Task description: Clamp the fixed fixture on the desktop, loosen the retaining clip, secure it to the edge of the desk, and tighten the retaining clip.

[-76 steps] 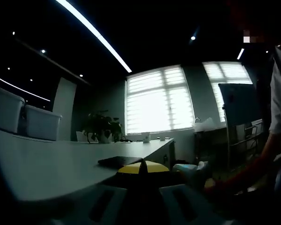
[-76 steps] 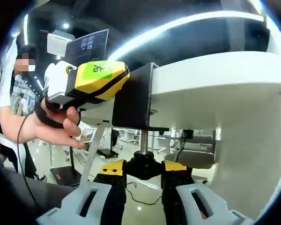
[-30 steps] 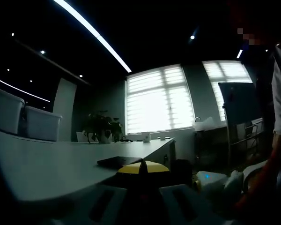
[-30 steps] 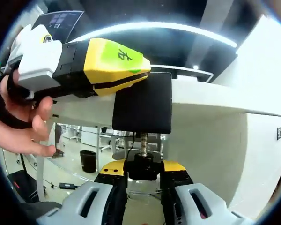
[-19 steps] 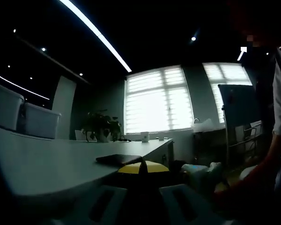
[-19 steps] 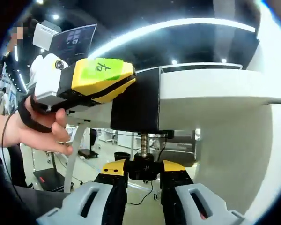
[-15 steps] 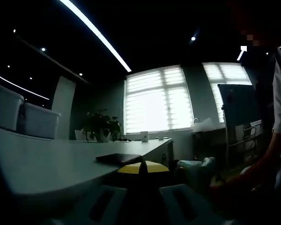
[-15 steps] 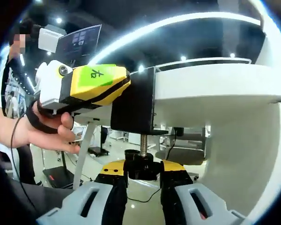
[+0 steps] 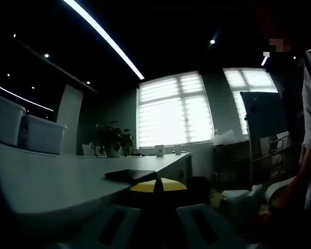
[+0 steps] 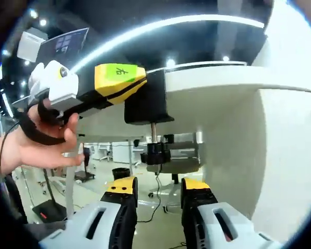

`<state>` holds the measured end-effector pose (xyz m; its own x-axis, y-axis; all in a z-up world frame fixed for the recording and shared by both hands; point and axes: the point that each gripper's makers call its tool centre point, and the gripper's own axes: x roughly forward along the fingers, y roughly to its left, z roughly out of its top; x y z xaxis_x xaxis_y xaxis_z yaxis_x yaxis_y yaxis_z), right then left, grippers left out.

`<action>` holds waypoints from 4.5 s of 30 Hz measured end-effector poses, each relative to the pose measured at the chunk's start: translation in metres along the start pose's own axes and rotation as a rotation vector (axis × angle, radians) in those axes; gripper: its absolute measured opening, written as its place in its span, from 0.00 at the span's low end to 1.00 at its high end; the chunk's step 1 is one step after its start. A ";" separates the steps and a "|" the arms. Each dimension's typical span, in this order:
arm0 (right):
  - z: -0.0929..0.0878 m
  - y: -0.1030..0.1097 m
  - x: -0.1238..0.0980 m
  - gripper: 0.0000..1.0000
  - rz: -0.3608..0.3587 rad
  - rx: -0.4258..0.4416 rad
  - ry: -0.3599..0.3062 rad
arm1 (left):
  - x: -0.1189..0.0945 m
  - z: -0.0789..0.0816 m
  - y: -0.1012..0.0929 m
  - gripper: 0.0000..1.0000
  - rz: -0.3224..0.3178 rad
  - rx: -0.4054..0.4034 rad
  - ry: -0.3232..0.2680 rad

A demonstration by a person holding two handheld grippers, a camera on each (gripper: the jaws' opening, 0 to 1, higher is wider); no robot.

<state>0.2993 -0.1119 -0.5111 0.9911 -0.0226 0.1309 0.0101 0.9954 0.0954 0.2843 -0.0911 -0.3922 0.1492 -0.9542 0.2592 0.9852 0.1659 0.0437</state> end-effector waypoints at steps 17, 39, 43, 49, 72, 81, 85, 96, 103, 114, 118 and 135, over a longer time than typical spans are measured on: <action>0.024 0.006 0.036 0.39 -0.157 -0.147 -0.038 | 0.001 0.001 0.002 0.01 0.004 -0.022 -0.016; 0.030 0.021 0.046 0.27 0.324 -0.132 -0.081 | 0.001 0.001 0.004 0.01 0.005 -0.018 -0.008; 0.028 0.024 0.049 0.27 0.430 -0.127 -0.051 | 0.001 0.001 0.004 0.01 0.004 -0.023 -0.012; 0.026 0.024 0.048 0.27 0.417 -0.096 -0.041 | 0.001 0.001 0.004 0.01 0.004 -0.022 -0.014; 0.025 0.011 0.026 0.41 -0.166 -0.194 -0.067 | 0.001 0.001 0.003 0.01 0.010 -0.016 -0.012; 0.031 0.010 0.034 0.37 -0.171 -0.199 -0.093 | 0.000 0.002 0.003 0.01 0.006 -0.020 -0.017; 0.027 0.004 0.032 0.27 -0.204 -0.265 -0.059 | 0.001 0.002 0.003 0.01 0.006 -0.025 -0.021; 0.022 0.014 0.056 0.27 0.049 -0.161 -0.049 | 0.001 0.003 0.003 0.01 0.008 -0.018 -0.022; 0.020 0.020 0.056 0.27 0.286 -0.174 -0.024 | 0.001 0.002 0.003 0.01 0.009 -0.016 -0.013; 0.014 0.028 0.056 0.27 0.523 -0.183 0.021 | -0.001 0.002 0.004 0.01 0.008 -0.029 -0.027; 0.006 0.023 0.056 0.29 0.421 -0.282 0.051 | -0.001 0.002 0.004 0.01 0.008 -0.030 -0.028; 0.031 0.017 0.027 0.43 -0.068 -0.138 -0.093 | -0.001 0.001 0.003 0.01 0.015 -0.009 -0.017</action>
<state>0.3219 -0.0983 -0.4753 0.9711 -0.0924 0.2200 0.1010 0.9945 -0.0281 0.2870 -0.0890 -0.3911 0.1625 -0.9472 0.2765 0.9835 0.1779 0.0314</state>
